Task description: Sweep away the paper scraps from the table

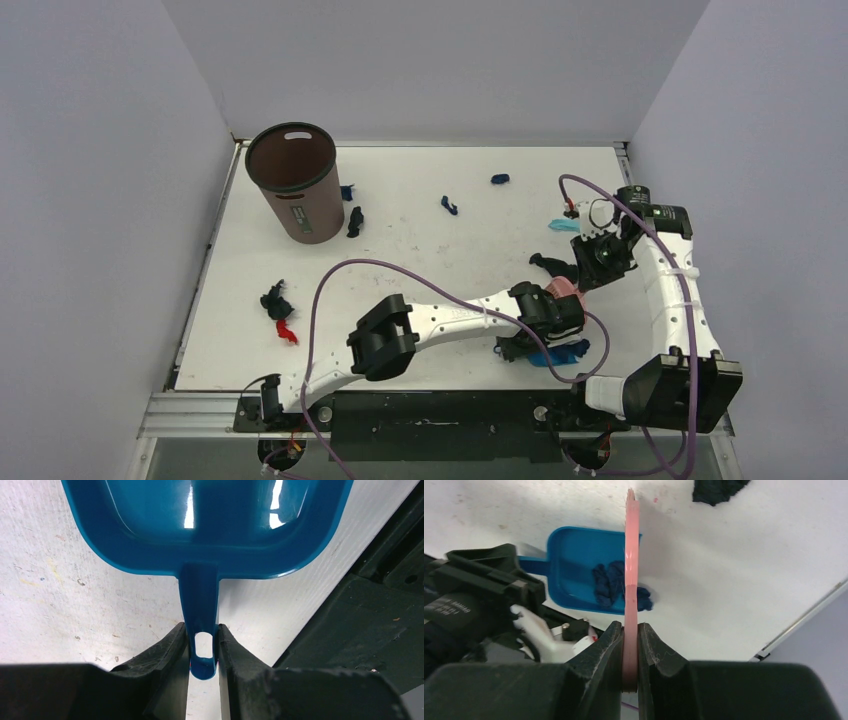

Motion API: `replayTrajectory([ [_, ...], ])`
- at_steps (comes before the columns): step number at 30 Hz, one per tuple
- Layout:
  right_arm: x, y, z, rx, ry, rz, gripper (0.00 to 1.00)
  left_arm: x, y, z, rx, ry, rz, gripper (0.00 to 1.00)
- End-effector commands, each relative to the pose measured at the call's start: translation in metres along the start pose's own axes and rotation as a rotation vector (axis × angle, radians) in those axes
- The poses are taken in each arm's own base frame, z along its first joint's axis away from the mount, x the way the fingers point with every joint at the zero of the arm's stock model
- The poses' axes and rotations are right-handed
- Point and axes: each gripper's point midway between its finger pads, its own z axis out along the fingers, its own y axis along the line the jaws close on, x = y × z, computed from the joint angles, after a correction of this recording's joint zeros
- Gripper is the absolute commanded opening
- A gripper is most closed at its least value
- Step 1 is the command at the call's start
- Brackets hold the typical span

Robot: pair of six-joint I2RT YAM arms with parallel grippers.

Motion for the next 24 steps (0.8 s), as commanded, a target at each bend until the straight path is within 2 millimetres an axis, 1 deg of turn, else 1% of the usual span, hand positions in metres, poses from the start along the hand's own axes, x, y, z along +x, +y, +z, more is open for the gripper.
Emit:
replayTrajectory([
  [1, -0.015, 0.022, -0.019, -0.11, -0.057, -0.044, 0.05, -0.019, 0.002, -0.004, -0.011, -0.076, -0.008, 0.0],
  [4, -0.022, 0.019, -0.029, -0.083, -0.088, -0.043, 0.05, -0.02, 0.006, -0.009, -0.019, -0.111, -0.02, 0.0],
  [7, -0.031, 0.014, -0.038, -0.051, -0.12, -0.035, 0.05, -0.019, 0.009, -0.01, -0.024, -0.133, -0.057, 0.0],
  [9, -0.037, 0.002, -0.047, 0.023, -0.127, -0.022, 0.05, -0.016, 0.009, -0.012, -0.02, -0.139, -0.062, 0.0],
  [11, -0.038, -0.022, -0.057, 0.162, -0.114, 0.002, 0.05, -0.014, 0.01, -0.015, -0.02, -0.139, -0.058, 0.0],
  [13, -0.027, -0.044, -0.059, 0.292, -0.066, 0.023, 0.05, -0.011, 0.01, -0.018, -0.02, -0.132, -0.046, 0.0],
  [14, -0.019, -0.051, -0.058, 0.337, -0.033, 0.03, 0.05, -0.01, 0.01, -0.019, -0.019, -0.126, -0.041, 0.0],
  [15, -0.007, -0.055, -0.051, 0.36, 0.015, 0.034, 0.05, -0.008, 0.01, -0.021, -0.02, -0.121, -0.039, 0.0],
  [18, 0.02, -0.055, -0.04, 0.377, 0.108, 0.025, 0.05, -0.003, 0.013, -0.027, -0.032, -0.091, -0.001, 0.0],
  [20, 0.033, -0.054, -0.036, 0.388, 0.146, 0.026, 0.05, 0.0, 0.011, -0.03, -0.029, -0.059, 0.024, 0.0],
  [22, 0.04, -0.053, -0.033, 0.388, 0.162, 0.023, 0.05, 0.004, 0.01, -0.031, -0.03, -0.026, 0.05, 0.0],
  [24, 0.044, -0.047, -0.028, 0.356, 0.176, 0.019, 0.05, 0.006, 0.01, -0.029, -0.043, -0.001, 0.071, 0.0],
])
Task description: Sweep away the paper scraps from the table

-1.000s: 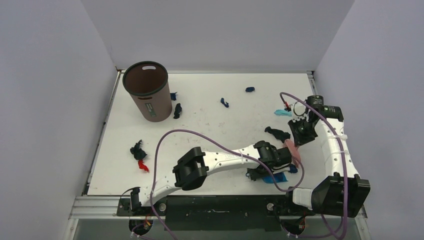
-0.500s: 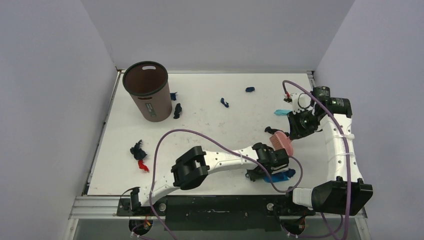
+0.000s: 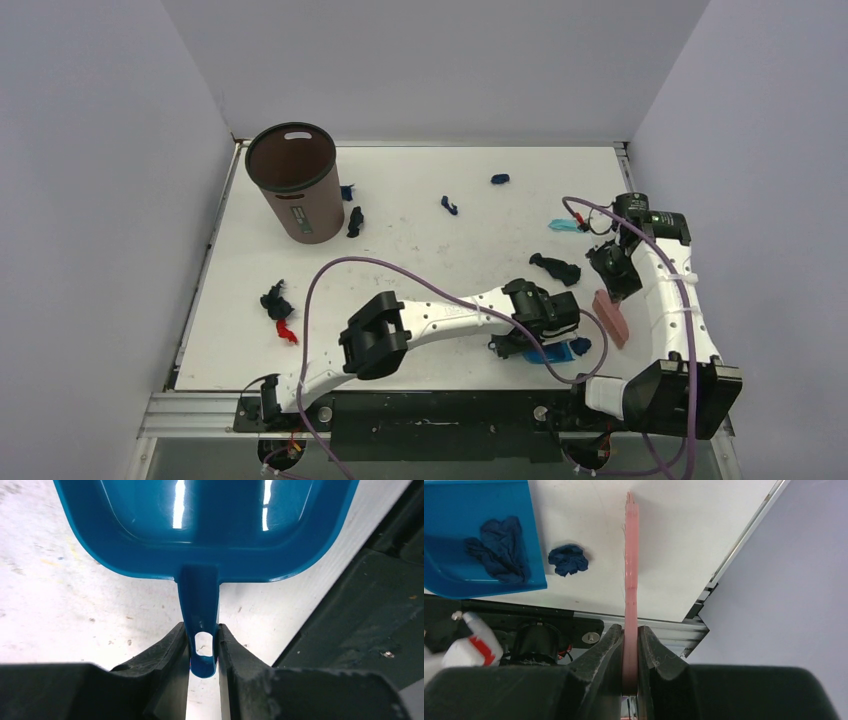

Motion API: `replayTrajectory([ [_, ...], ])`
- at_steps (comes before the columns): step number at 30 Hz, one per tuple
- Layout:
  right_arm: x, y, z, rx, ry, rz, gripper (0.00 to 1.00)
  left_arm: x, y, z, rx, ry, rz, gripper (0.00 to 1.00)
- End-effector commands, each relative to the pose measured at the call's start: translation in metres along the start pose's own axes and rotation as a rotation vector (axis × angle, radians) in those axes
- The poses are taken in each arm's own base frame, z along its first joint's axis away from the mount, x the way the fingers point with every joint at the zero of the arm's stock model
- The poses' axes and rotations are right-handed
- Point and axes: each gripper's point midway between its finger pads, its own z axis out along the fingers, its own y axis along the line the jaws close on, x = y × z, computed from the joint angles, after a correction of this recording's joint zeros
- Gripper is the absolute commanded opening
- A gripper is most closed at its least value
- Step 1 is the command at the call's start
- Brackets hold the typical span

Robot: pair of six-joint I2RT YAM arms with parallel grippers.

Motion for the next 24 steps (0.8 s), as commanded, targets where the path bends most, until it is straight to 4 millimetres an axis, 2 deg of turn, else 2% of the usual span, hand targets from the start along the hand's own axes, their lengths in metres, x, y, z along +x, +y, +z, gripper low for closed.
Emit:
replayTrajectory([
  [1, 0.011, -0.001, -0.005, 0.039, 0.006, -0.004, 0.05, -0.007, 0.004, -0.023, -0.029, -0.005, 0.064, 0.0],
  [4, 0.013, 0.03, 0.004, -0.136, 0.025, -0.008, 0.05, -0.007, 0.004, -0.02, -0.031, -0.002, 0.071, 0.0],
  [6, 0.01, 0.043, 0.009, -0.214, 0.02, -0.009, 0.05, -0.005, 0.001, -0.017, -0.017, 0.01, 0.081, 0.0],
  [10, 0.004, 0.043, 0.018, -0.25, 0.049, -0.021, 0.05, 0.003, -0.003, -0.014, 0.002, 0.043, 0.097, 0.0],
  [15, -0.008, 0.043, 0.017, -0.26, 0.011, -0.003, 0.05, 0.017, -0.008, -0.011, 0.015, 0.087, 0.118, 0.0],
  [24, -0.028, 0.055, 0.004, -0.359, -0.053, -0.001, 0.05, 0.008, -0.014, 0.002, 0.031, 0.084, 0.101, 0.0],
])
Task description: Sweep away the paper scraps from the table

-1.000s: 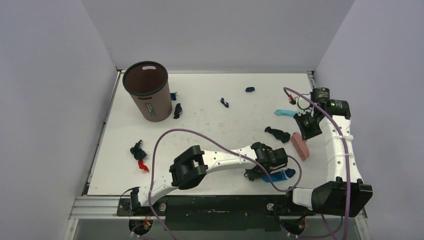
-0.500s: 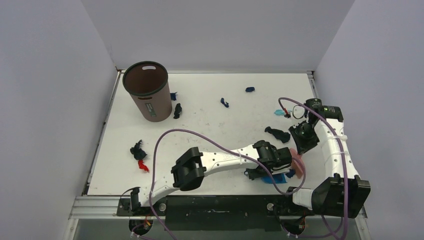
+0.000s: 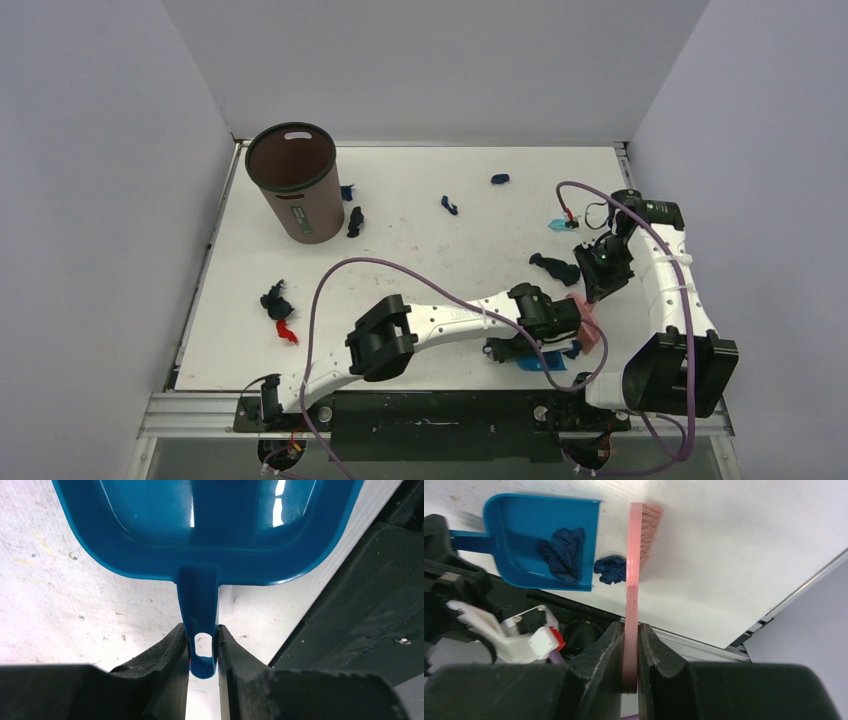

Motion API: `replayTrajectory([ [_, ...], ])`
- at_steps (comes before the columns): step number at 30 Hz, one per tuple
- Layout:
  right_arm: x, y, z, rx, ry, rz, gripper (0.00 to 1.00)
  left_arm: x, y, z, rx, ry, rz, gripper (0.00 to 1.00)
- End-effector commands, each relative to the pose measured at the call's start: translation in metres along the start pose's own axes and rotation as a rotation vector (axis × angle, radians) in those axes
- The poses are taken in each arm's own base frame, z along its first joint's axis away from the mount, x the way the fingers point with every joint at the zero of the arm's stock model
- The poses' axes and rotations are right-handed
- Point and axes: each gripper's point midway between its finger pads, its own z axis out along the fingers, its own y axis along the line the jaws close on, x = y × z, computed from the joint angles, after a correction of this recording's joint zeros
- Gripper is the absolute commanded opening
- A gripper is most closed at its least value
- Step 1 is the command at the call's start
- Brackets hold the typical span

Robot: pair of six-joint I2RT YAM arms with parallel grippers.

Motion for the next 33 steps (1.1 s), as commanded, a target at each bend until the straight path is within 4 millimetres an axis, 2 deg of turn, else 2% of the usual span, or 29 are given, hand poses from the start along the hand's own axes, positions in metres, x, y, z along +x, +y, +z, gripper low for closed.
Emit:
replayTrajectory([
  [1, -0.018, 0.019, -0.005, -0.121, -0.067, -0.014, 0.05, -0.007, -0.009, 0.006, 0.019, 0.0, 0.016, 0.0],
  [10, -0.025, 0.023, 0.008, -0.205, -0.03, -0.023, 0.05, -0.029, 0.001, 0.002, -0.011, -0.11, -0.059, 0.0],
  [14, -0.031, 0.023, 0.004, -0.209, -0.056, -0.033, 0.05, -0.042, 0.009, -0.004, -0.014, -0.194, -0.118, 0.0],
  [17, -0.037, 0.019, -0.003, -0.187, -0.082, -0.03, 0.05, -0.044, 0.011, -0.002, -0.004, -0.233, -0.178, 0.0],
  [19, -0.042, 0.013, -0.01, -0.145, -0.096, -0.026, 0.05, -0.044, 0.015, -0.002, -0.019, -0.257, -0.208, 0.0],
  [23, -0.043, -0.003, -0.024, -0.037, -0.106, -0.01, 0.05, -0.028, 0.021, 0.007, -0.058, -0.277, -0.269, 0.0],
  [27, -0.05, -0.01, -0.048, 0.041, -0.181, -0.014, 0.05, -0.026, 0.029, 0.005, -0.077, -0.391, -0.362, 0.0],
  [30, -0.061, -0.018, -0.068, 0.095, -0.238, -0.021, 0.05, -0.024, 0.035, 0.0, -0.08, -0.427, -0.392, 0.0],
  [33, -0.078, -0.031, -0.086, 0.155, -0.29, -0.057, 0.05, -0.018, 0.04, -0.004, -0.09, -0.392, -0.382, 0.0],
])
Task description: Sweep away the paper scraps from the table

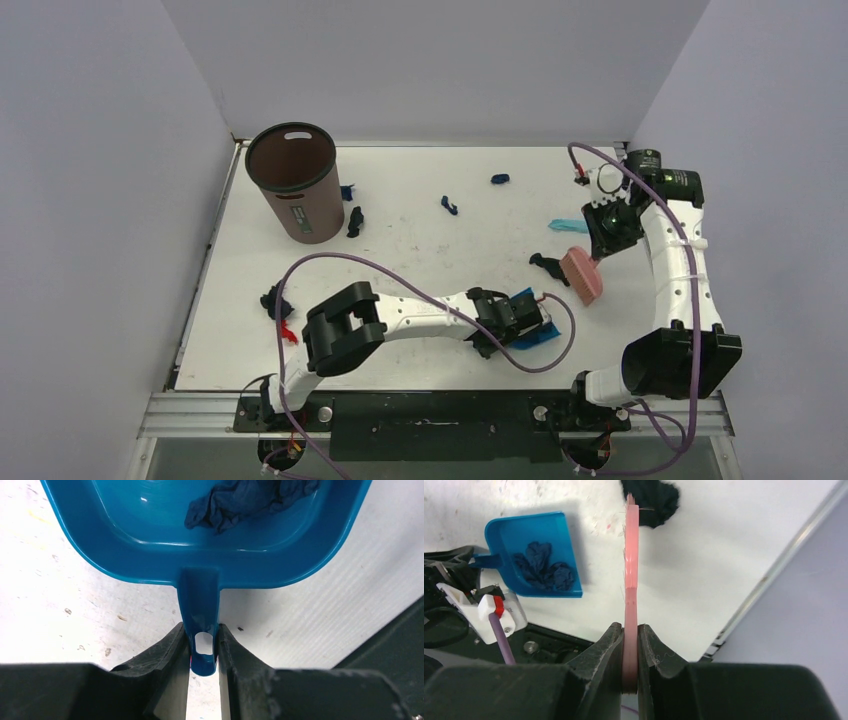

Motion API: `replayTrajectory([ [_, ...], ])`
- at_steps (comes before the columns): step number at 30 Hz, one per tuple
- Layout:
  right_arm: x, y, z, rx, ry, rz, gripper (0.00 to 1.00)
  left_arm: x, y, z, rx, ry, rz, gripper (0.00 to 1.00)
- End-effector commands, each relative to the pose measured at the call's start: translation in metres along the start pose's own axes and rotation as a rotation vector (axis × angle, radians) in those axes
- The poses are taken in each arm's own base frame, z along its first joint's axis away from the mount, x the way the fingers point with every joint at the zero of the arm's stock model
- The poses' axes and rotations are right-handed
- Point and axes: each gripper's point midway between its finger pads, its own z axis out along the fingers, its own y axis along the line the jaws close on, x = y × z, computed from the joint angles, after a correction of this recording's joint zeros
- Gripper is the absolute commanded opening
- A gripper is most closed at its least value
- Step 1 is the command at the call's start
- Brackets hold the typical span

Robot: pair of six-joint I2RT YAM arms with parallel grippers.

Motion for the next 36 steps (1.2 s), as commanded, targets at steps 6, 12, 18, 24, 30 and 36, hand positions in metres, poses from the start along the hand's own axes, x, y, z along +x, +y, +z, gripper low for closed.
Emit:
replayTrajectory([
  [6, -0.062, -0.041, -0.038, 0.151, -0.156, -0.242, 0.05, -0.017, 0.022, -0.03, -0.063, 0.039, -0.039, 0.0],
  [12, -0.099, -0.092, -0.014, 0.356, -0.188, -0.307, 0.05, -0.007, 0.03, -0.031, -0.067, 0.119, -0.045, 0.0],
  [18, -0.134, -0.126, -0.005, 0.563, -0.291, -0.31, 0.05, -0.007, 0.035, -0.034, -0.071, 0.167, -0.038, 0.0],
  [24, -0.166, -0.142, 0.026, 0.609, -0.303, -0.384, 0.05, -0.015, 0.049, -0.028, -0.082, 0.187, -0.061, 0.0],
  [30, -0.172, -0.141, 0.086, 0.531, -0.21, -0.427, 0.05, -0.019, 0.054, -0.024, -0.087, 0.215, -0.051, 0.0],
  [36, -0.138, -0.11, 0.108, 0.373, -0.101, -0.414, 0.05, -0.011, 0.055, -0.019, -0.066, 0.273, -0.018, 0.0],
])
